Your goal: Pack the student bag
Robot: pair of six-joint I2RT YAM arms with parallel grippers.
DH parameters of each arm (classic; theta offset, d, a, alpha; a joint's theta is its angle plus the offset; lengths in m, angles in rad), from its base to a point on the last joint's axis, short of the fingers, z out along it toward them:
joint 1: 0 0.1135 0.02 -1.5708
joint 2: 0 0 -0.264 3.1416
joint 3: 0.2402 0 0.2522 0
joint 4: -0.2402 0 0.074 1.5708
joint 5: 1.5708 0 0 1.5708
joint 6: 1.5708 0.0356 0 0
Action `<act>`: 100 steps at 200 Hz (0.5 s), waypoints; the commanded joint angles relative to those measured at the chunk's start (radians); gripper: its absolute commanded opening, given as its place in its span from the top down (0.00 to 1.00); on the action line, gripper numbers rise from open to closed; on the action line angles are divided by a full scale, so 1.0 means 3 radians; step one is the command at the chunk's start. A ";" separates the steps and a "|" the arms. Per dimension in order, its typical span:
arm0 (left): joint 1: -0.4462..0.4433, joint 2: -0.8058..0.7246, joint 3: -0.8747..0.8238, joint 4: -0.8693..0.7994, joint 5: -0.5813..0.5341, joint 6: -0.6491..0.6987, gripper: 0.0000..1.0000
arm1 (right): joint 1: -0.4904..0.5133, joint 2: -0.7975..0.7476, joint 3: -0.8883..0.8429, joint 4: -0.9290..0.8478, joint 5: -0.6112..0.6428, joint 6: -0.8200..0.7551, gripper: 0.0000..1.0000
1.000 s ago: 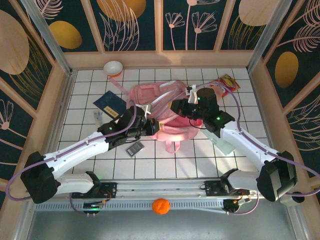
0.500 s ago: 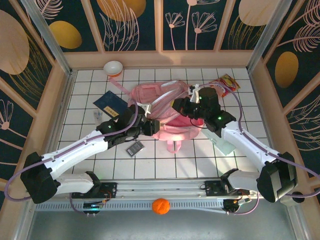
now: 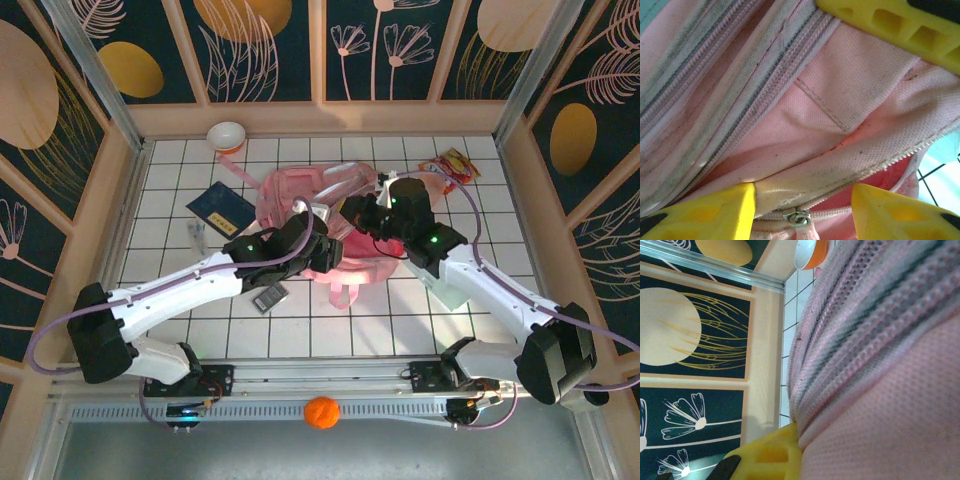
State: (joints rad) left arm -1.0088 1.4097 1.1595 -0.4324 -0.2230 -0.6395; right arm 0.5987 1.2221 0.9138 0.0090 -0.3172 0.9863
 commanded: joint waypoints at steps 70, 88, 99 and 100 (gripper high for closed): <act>-0.0068 -0.0299 -0.0229 -0.0230 -0.0110 -0.0170 0.48 | -0.0010 -0.0009 0.0308 0.0427 0.0348 0.0397 1.00; -0.0068 -0.0233 -0.0221 -0.0236 -0.0080 -0.0154 0.48 | -0.0005 -0.0068 0.0284 0.0481 0.0444 0.0489 1.00; -0.0068 -0.0206 -0.0214 -0.0193 -0.0072 -0.0149 0.47 | -0.0002 -0.0101 0.0262 0.0529 0.0486 0.0523 1.00; -0.0068 -0.0208 -0.0214 -0.0189 -0.0071 -0.0149 0.47 | 0.0001 -0.0106 0.0262 0.0531 0.0490 0.0525 1.00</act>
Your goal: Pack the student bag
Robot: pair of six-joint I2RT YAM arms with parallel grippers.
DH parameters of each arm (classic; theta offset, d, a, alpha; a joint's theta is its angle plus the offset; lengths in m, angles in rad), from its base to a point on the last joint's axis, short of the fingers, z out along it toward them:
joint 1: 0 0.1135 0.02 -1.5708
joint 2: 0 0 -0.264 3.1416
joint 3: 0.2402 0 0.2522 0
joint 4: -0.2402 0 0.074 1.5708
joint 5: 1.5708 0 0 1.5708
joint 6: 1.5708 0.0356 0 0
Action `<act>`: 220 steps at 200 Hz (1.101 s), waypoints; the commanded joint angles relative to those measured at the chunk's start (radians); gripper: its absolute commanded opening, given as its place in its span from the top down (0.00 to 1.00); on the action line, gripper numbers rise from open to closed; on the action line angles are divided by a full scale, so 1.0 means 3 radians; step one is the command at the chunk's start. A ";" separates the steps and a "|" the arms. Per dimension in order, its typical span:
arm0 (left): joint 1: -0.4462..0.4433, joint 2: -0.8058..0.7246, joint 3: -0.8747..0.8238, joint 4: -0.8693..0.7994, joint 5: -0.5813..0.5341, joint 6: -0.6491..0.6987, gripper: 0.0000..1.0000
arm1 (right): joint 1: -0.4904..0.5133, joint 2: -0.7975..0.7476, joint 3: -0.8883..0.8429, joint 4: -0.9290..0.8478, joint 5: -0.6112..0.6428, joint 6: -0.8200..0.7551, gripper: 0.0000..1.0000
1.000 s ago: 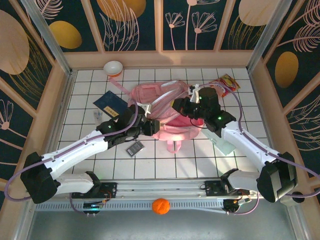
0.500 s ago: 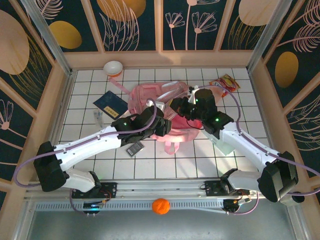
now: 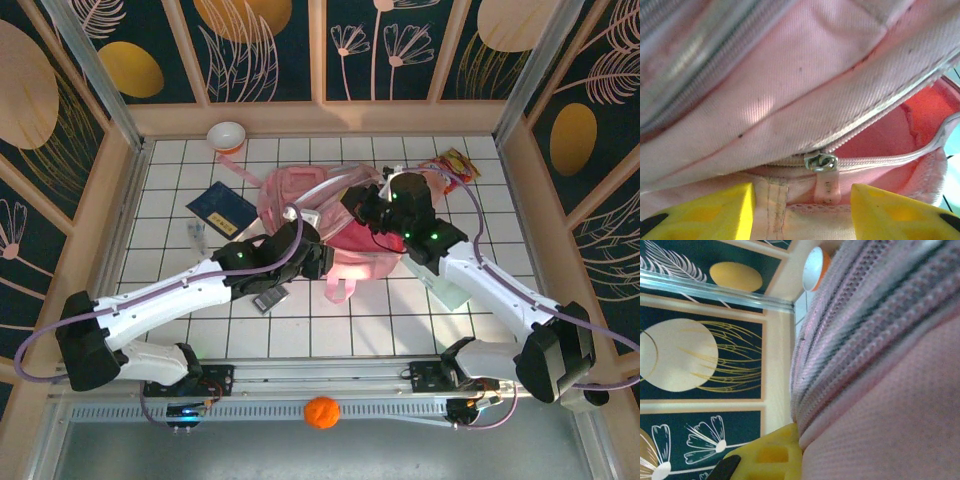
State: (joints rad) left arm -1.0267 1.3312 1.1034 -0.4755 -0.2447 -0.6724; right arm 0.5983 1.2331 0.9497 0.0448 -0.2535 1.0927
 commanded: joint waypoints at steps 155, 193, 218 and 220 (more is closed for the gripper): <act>0.0295 0.0073 -0.0241 0.0629 0.0131 -0.0348 0.98 | 0.0024 -0.0076 0.0194 0.0135 -0.0233 -0.0192 1.00; 0.0474 -0.0225 -0.0684 0.1427 0.0792 -0.0494 1.00 | -0.0003 -0.0035 0.0202 0.0051 -0.0589 -0.0500 1.00; 0.0485 -0.0157 -0.0776 0.1799 0.1229 -0.0598 1.00 | 0.0009 0.0023 0.0151 0.0154 -0.0817 -0.0583 1.00; 0.0483 -0.0151 -0.0782 0.1816 0.1255 -0.0608 1.00 | 0.0010 0.0028 0.0143 0.0166 -0.0833 -0.0587 1.00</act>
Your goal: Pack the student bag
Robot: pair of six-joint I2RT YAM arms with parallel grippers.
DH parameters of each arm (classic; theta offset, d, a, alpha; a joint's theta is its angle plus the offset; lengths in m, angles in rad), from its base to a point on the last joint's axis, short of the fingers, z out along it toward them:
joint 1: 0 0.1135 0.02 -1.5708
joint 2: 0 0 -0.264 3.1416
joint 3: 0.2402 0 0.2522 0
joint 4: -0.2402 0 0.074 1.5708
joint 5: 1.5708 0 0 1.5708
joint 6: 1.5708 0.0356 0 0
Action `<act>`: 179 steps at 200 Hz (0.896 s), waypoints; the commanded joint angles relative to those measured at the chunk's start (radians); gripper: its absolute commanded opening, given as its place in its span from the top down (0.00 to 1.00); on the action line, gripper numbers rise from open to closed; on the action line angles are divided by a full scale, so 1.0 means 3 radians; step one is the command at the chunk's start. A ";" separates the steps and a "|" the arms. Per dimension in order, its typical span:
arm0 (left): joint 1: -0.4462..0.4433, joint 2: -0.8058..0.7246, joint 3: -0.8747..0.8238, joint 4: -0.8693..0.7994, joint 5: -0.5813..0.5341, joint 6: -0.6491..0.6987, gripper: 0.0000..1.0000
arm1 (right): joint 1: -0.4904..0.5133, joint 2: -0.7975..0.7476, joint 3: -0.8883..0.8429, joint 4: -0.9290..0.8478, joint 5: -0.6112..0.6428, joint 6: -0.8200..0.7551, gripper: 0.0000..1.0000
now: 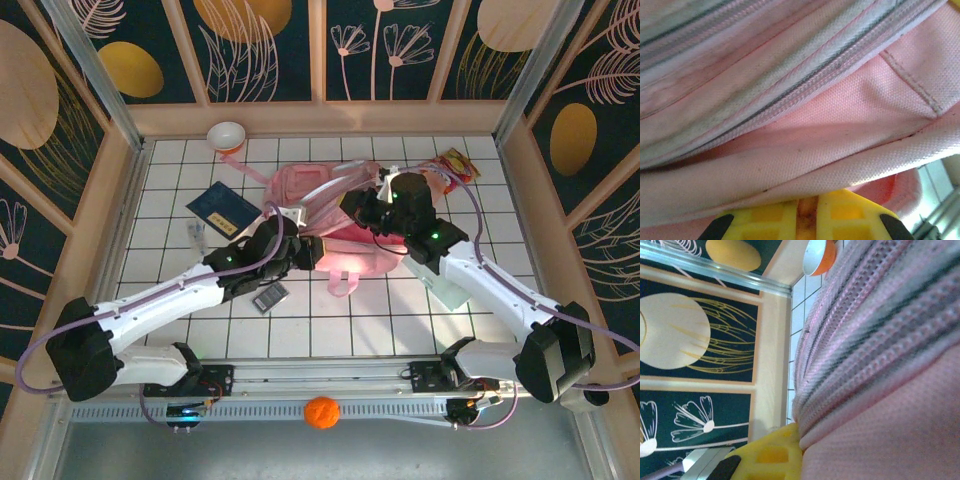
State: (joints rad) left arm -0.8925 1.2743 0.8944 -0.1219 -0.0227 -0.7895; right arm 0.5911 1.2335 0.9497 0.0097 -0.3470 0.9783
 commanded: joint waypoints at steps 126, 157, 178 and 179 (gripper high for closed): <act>0.0224 -0.0070 -0.0203 -0.0258 0.0341 0.1245 1.00 | -0.0451 0.0156 0.0276 -0.0072 -0.1677 -0.0750 1.00; 0.0250 -0.0116 -0.0280 0.0350 0.0883 0.0509 1.00 | -0.0271 0.0227 0.0377 -0.0187 -0.1346 -0.0846 1.00; 0.0252 -0.0081 -0.0455 0.1074 0.1062 -0.0468 1.00 | -0.0103 0.0247 0.0386 -0.0230 -0.0981 -0.0895 1.00; 0.0253 -0.0078 -0.0458 0.1085 0.1060 -0.0514 1.00 | -0.0096 0.0246 0.0382 -0.0228 -0.0958 -0.0897 1.00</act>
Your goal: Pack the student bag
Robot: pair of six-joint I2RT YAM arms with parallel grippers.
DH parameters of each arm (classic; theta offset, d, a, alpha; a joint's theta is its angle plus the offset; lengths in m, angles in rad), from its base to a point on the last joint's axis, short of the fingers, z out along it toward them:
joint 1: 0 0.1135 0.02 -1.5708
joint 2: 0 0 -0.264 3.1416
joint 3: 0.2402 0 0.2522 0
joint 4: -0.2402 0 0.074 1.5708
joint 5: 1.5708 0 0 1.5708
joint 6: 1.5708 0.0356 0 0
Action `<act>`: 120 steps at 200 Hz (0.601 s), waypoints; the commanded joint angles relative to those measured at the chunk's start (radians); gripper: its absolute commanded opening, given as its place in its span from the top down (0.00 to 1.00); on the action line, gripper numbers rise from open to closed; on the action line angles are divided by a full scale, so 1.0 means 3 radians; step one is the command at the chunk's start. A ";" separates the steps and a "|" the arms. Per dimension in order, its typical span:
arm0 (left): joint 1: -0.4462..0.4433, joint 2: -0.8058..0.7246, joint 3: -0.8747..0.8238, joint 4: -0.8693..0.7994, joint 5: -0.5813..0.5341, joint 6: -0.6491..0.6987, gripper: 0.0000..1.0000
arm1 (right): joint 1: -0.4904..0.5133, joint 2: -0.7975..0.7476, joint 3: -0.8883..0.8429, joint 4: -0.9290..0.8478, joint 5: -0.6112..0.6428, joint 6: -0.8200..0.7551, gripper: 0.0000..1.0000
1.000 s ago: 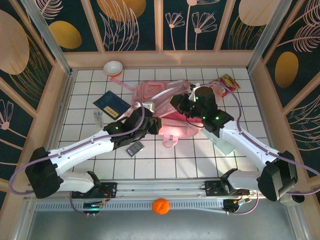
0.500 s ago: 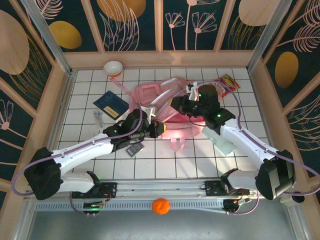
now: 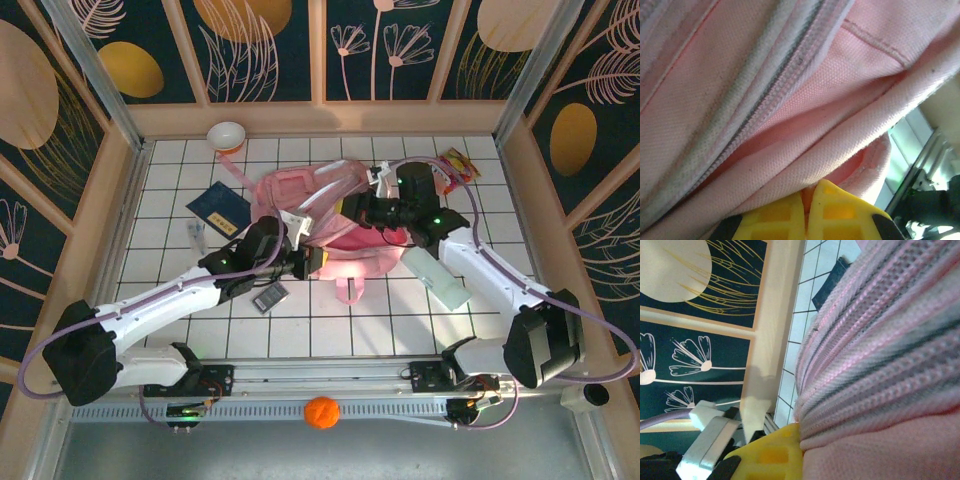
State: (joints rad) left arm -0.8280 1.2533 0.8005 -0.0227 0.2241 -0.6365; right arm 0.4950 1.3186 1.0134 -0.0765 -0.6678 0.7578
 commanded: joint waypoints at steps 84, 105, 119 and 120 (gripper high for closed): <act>0.0038 -0.0009 -0.0364 0.0669 -0.0008 -0.1114 0.84 | 0.0242 -0.0094 -0.0099 0.0466 0.0100 0.0064 1.00; 0.0037 0.0027 -0.0383 0.0685 -0.0046 -0.1101 0.82 | 0.0252 -0.0133 -0.0156 0.0589 0.0083 0.0185 1.00; 0.0038 0.0050 -0.0356 0.0697 -0.0050 -0.1099 0.82 | 0.0260 -0.0151 -0.0176 0.0604 0.0098 0.0210 1.00; 0.0039 0.0050 -0.0354 0.0698 -0.0051 -0.1094 0.82 | 0.0259 -0.0151 -0.0179 0.0603 0.0098 0.0210 1.00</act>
State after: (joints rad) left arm -0.8230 1.2568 0.6971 0.1307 0.2279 -0.9482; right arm 0.5560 1.3163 0.9657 -0.0025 -0.5755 0.7849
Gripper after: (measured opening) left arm 0.182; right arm 0.070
